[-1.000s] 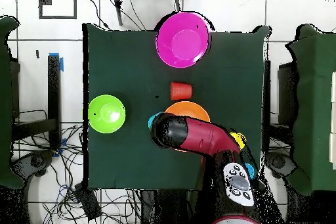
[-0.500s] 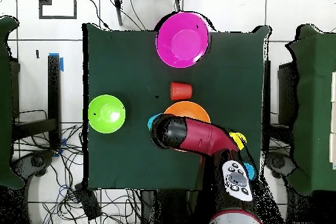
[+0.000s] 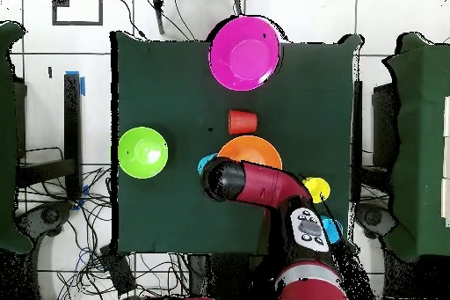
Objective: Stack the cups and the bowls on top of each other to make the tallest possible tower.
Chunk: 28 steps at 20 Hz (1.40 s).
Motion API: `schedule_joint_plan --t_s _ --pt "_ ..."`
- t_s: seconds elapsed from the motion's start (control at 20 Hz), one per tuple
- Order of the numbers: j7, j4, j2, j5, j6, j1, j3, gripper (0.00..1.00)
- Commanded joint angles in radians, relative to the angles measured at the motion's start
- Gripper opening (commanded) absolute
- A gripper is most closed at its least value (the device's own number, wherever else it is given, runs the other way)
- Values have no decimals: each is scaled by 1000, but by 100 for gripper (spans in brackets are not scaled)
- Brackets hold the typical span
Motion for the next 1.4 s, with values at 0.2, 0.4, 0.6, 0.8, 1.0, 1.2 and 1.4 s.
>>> schedule_joint_plan --t_s 0.2,0.4,0.6,0.8,1.0,1.2,1.4 --pt "54 -18 131 -98 -166 34 49 100" --pt "90 -19 113 -61 -139 71 39 100" --pt "120 -45 140 -30 -140 106 27 100" --pt "129 -41 130 -18 -132 133 16 100" --pt "122 -35 61 2 -41 154 11 100" --pt "113 -46 37 15 21 154 10 100" --pt "100 -36 33 14 19 133 23 100"
